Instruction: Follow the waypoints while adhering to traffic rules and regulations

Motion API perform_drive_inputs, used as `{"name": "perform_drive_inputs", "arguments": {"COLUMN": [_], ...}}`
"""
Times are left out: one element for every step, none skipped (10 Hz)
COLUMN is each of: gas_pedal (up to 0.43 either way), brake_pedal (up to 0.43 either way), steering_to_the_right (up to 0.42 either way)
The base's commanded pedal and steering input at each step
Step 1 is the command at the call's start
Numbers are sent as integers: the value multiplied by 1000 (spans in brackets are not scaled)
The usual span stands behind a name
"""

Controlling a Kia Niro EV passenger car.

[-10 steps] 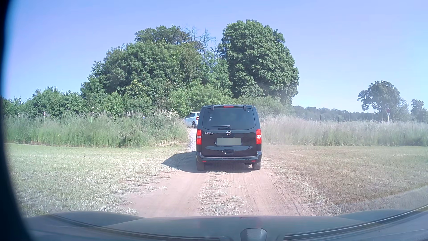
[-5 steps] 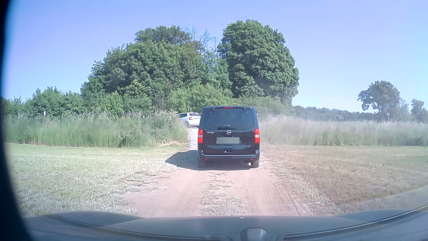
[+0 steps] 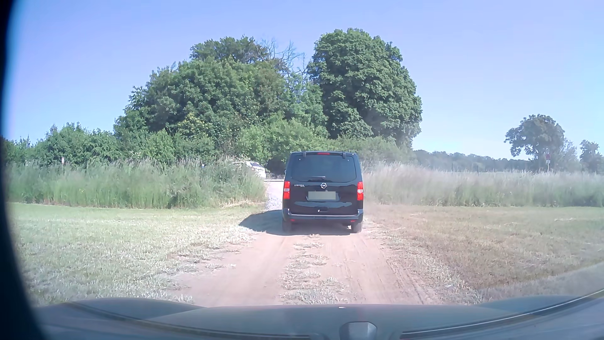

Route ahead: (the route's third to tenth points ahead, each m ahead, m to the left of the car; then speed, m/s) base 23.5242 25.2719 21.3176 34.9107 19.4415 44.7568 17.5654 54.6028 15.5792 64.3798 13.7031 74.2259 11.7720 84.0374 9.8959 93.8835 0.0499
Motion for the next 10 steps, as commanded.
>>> {"name": "perform_drive_inputs", "arguments": {"gas_pedal": [169,189,189,220,260,260,260,260,260,260], "brake_pedal": [6,6,6,6,6,6,6,6,6,6], "steering_to_the_right": [-27,-29,-31,-34,-36,-39,-43,-46,-46,-46]}}
